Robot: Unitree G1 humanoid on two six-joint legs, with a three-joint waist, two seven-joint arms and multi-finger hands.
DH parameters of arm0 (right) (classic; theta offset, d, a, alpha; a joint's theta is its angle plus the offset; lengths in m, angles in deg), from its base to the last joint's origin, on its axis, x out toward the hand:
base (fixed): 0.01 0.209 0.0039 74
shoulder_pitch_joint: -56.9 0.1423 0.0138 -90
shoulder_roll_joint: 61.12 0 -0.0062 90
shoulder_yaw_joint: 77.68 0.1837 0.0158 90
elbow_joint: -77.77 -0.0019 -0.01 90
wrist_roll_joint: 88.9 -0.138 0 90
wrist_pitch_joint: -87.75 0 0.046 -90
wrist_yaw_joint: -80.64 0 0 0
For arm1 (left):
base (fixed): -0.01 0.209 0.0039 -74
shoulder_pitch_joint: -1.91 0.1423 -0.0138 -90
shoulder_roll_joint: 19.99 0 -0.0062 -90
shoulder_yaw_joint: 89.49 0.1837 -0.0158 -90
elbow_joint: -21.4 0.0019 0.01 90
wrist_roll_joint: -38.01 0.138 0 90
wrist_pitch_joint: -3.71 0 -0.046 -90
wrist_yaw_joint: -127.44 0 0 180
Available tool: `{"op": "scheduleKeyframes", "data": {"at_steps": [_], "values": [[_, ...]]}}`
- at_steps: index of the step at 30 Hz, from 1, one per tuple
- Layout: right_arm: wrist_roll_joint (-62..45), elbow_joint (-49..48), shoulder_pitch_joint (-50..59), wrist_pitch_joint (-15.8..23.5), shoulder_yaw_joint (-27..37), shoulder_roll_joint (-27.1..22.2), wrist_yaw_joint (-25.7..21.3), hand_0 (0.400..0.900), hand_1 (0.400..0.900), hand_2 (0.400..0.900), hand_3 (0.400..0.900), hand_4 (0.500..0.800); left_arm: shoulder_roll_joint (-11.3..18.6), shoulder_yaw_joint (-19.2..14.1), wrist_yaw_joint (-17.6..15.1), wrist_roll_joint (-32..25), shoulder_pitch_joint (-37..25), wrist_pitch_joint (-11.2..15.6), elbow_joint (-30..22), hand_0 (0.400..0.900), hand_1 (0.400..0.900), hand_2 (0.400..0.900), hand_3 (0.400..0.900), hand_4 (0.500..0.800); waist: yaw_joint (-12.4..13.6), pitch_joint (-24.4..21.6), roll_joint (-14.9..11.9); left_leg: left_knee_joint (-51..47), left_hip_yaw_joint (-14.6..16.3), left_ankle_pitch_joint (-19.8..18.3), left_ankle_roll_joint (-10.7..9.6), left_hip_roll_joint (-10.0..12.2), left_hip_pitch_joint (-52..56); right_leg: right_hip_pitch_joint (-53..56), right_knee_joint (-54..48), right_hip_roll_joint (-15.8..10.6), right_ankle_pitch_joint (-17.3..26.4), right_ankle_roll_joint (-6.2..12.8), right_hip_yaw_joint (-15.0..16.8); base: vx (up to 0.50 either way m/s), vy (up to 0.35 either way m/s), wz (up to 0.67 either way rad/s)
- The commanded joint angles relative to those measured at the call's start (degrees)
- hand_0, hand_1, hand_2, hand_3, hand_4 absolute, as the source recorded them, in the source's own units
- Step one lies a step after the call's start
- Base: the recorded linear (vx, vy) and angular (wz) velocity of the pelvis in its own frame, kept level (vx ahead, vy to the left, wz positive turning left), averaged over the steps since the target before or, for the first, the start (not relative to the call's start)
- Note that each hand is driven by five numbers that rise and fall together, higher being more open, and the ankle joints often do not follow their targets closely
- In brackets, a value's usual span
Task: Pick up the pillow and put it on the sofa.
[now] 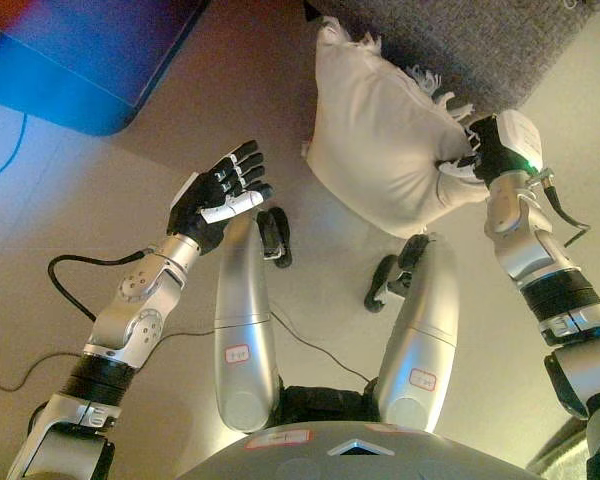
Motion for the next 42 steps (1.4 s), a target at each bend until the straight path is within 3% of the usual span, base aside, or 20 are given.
{"op": "scheduleKeyframes", "data": {"at_steps": [1,8,13,16,22,27,34,42], "values": [[8.08,-9.67,4.94,6.51,8.05,-3.32,-9.5,0.4,0.4,0.4,0.4,0.5,-2.52,-3.81,-2.93,-2.57,-2.61,4.86,-4.87,0.9,0.9,0.9,0.9,0.8,-0.45,-1.76,0.71,-6.46,-1.06,-6.13,-1.89,-0.03,13.74,6.62,-14.83,1.9,12.08,-0.22,-1.61,-0.02,0.067,-0.08],[9.96,-18.35,-2.66,10.0,11.78,-5.15,-10.07,0.4,0.4,0.4,0.4,0.5,-2.63,-4.6,-2.5,-1.74,1.16,2.68,-4.41,0.9,0.9,0.9,0.9,0.8,-0.1,-5.63,-1.56,-24.59,-0.11,-1.1,-2.01,-1.16,26.85,19.93,-31.34,2.05,16.65,-0.04,-4.61,0.05,0.032,-0.03],[10.79,-22.21,-5.43,12.58,13.78,-6.34,-10.33,0.4,0.4,0.4,0.4,0.5,-3.41,-3.82,-2.56,-1.76,1.76,-1.53,-2.5,0.9,0.9,0.9,0.9,0.8,0.23,-8.04,-3.92,-35.52,0.66,3.86,-1.82,-1.63,34.47,28.51,-43.01,2.5,20.73,-0.24,-7.79,-0.01,0.02,-0.06],[10.24,-25.74,-8.39,12.92,15.68,-6.93,-9.75,0.4,0.4,0.4,0.4,0.5,-4.09,-3.28,-2.04,-1.41,2.77,-4.23,-0.64,0.9,0.9,0.9,0.9,0.8,-0.12,-9.58,-4.92,-41.64,1.34,5.74,-2.32,-1.82,39.5,33.78,-50.36,3.33,23.14,0.54,-8.73,0.03,0.018,-0.05],[8.99,-31.21,-15.37,17.02,19.3,-8.74,-7.52,0.4,0.4,0.4,0.4,0.5,-6.21,-2.99,-2.08,-0.12,5.99,-5.95,1.83,0.9,0.9,0.9,0.9,0.8,-1.16,-14.85,-6.08,-55.5,3.35,10.06,-3.42,-3.05,52.04,46.88,-68.14,6.81,28.34,2.52,-9.9,0.09,0.054,-0.08],[6.2,-35.6,-18.56,19.73,23.18,-11.51,-3.97,0.4,0.4,0.4,0.4,0.5,-7.81,-3.61,-0.72,0.26,9.42,-9.18,3.74,0.9,0.9,0.9,0.9,0.8,-1.37,-19.84,-6.77,-62.88,5.22,10.96,-3.48,-4.13,60.29,55.1,-77.28,7.63,31.3,3.62,-10.47,0.18,0.088,-0.05],[-0.34,-32.89,-7.15,19.57,21.32,-20.49,0.92,0.4,0.4,0.4,0.4,0.5,-7.92,-1.83,0.39,-0.07,11.76,-10.51,5.56,0.9,0.9,0.9,0.9,0.8,0.22,-25.06,-8.09,-69.7,7.08,11.14,-3.67,-4.96,67.42,61.18,-84.18,7.64,34.02,5.12,-12.41,0.13,0.081,-0.02],[-2.85,-19.97,8.52,19.1,8.66,-28.17,6.33,0.4,0.4,0.4,0.4,0.5,-5.59,-1.37,0.67,-1.27,14.03,-12.56,1.93,0.9,0.9,0.9,0.9,0.8,3.74,-27.36,-10.07,-73.99,6.1,12.33,-3.59,-5.78,69.78,64.01,-86.2,7.54,34.85,5.88,-16.08,0.06,0.043,0.17]]}}
